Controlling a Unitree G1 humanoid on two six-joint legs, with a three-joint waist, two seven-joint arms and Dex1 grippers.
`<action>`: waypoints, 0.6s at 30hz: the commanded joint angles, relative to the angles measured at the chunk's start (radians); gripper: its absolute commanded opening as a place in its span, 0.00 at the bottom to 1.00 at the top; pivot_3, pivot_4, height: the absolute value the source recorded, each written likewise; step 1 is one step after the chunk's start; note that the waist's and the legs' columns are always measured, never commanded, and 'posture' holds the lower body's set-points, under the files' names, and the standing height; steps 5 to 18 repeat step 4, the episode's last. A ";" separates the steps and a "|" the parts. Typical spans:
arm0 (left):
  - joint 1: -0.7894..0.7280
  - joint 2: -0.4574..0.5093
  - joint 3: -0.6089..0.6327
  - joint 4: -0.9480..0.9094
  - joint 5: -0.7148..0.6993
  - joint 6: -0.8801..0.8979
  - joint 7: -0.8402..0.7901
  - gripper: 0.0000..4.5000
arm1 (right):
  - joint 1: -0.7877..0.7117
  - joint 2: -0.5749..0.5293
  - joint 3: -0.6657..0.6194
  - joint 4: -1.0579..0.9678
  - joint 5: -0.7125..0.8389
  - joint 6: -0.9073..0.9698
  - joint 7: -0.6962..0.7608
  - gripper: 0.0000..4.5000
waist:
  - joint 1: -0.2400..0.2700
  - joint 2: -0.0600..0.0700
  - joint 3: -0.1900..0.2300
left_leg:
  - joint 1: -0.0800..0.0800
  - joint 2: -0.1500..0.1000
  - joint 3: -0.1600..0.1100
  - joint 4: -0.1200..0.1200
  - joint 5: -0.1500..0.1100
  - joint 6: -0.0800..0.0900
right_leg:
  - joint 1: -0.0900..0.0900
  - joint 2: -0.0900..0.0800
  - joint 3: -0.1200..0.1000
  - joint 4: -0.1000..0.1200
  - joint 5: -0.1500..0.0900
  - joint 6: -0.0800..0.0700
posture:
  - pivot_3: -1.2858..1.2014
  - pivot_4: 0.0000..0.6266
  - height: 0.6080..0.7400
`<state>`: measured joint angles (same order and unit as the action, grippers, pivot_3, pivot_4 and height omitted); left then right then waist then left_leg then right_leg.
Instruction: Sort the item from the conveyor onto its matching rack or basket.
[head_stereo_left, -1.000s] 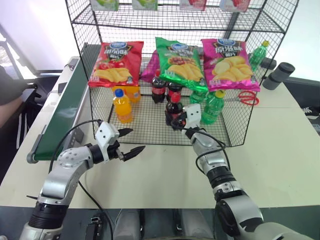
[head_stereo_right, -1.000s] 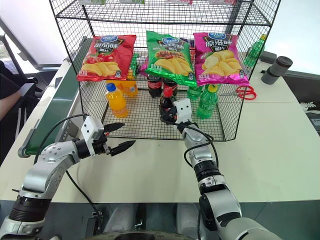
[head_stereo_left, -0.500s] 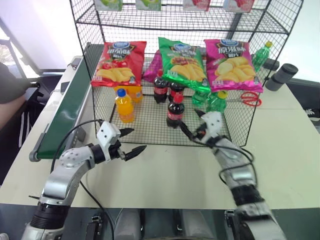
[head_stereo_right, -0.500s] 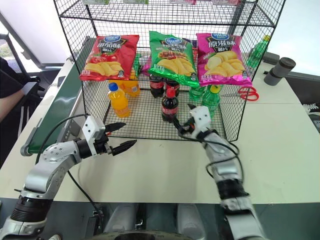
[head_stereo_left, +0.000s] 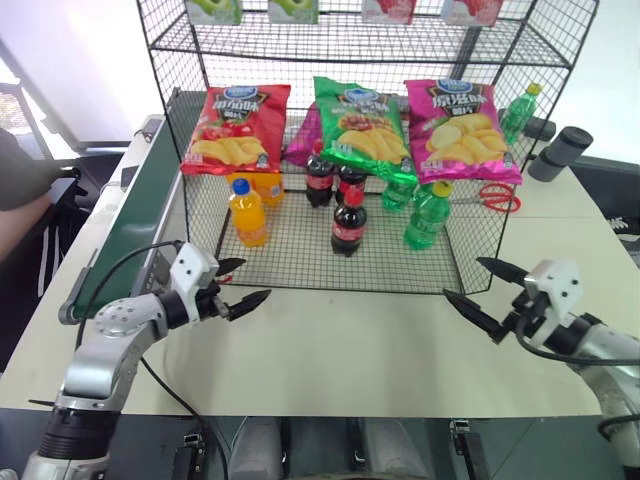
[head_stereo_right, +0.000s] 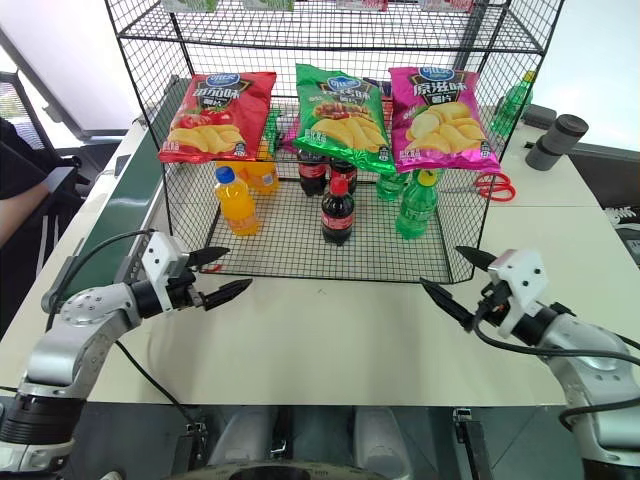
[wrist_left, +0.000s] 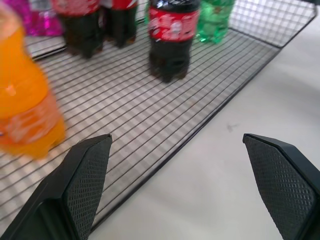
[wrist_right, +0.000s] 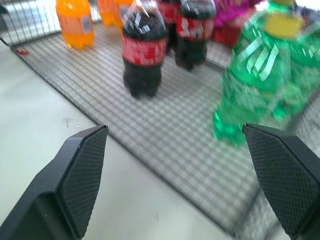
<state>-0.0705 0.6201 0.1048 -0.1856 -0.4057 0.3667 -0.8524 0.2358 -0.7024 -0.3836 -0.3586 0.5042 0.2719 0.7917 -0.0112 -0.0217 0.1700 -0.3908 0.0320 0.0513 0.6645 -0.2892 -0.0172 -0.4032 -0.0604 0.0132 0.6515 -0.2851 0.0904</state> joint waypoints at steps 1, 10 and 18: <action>0.016 0.011 0.034 -0.003 -0.012 -0.031 -0.015 1.00 | -0.007 -0.009 -0.036 -0.048 0.022 0.005 0.000 1.00 | -0.002 0.000 0.000 | 0.000 0.000 0.000 0.000 0.000 0.000 | 0.000 0.000 0.000 0.000 0.000 0.000 | 0.52 0.24 1.00; 0.020 0.009 0.038 -0.004 -0.012 -0.042 -0.018 1.00 | -0.030 -0.004 -0.014 -0.058 0.017 0.020 -0.015 1.00 | -0.002 0.000 0.000 | 0.000 0.000 0.000 0.000 0.000 0.000 | 0.000 0.000 0.000 0.000 0.000 0.000 | 0.52 0.24 1.00; 0.020 0.009 0.038 -0.004 -0.012 -0.042 -0.018 1.00 | -0.030 -0.004 -0.014 -0.058 0.017 0.020 -0.015 1.00 | -0.002 0.000 0.000 | 0.000 0.000 0.000 0.000 0.000 0.000 | 0.000 0.000 0.000 0.000 0.000 0.000 | 0.52 0.24 1.00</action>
